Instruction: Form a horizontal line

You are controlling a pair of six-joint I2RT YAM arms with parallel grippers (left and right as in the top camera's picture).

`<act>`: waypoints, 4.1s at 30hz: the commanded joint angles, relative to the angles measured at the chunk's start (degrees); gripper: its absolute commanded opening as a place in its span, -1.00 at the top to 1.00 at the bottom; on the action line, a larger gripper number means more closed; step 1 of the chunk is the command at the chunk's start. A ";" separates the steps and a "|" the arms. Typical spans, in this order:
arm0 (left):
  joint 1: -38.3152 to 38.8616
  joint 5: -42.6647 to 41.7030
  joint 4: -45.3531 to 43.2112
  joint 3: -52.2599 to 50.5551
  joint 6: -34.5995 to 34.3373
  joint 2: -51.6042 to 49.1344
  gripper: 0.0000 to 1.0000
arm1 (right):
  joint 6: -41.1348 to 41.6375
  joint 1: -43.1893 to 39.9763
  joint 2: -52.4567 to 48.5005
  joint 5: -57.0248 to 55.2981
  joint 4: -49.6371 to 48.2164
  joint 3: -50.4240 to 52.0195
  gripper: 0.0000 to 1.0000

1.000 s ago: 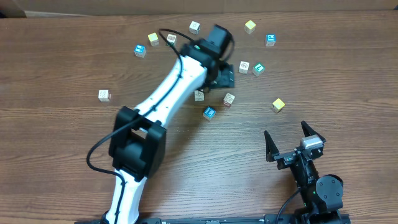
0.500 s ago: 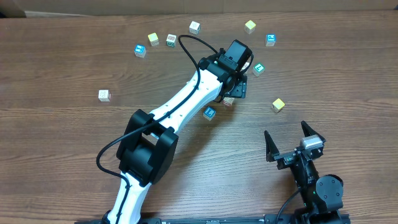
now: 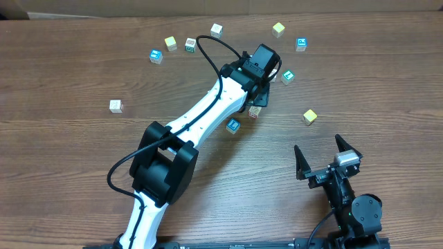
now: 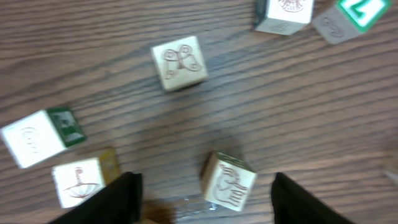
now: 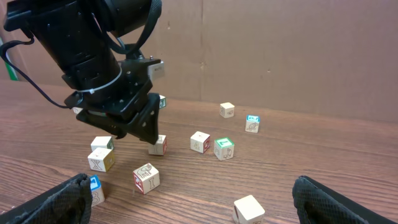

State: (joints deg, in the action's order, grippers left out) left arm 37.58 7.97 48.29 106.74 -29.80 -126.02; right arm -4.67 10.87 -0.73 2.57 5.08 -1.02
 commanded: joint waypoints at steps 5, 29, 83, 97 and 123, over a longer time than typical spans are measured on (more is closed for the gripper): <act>0.22 4.68 2.80 -0.66 -4.20 -0.31 -0.29 | 0.33 -0.07 0.61 -0.13 -0.42 0.57 -1.00; 0.37 -7.02 -3.23 -3.48 10.60 -0.33 -0.52 | 0.35 -0.07 0.61 -0.13 -0.42 0.57 -1.00; -30.18 -11.19 -18.73 12.87 37.09 -12.61 -0.76 | 0.33 -0.07 0.61 -0.13 -0.42 0.57 -1.00; -30.53 -10.19 -19.37 12.87 38.42 -16.31 -0.76 | 0.33 -0.07 0.61 -0.13 -0.42 0.57 -1.00; -30.84 -4.39 -23.32 12.87 14.10 -19.17 -0.48 | 0.33 -0.07 0.61 -0.13 -0.42 0.57 -1.00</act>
State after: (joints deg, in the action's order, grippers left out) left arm 6.66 2.46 25.34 119.39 -13.80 -143.59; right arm -4.67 10.85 -0.73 2.57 5.08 -1.02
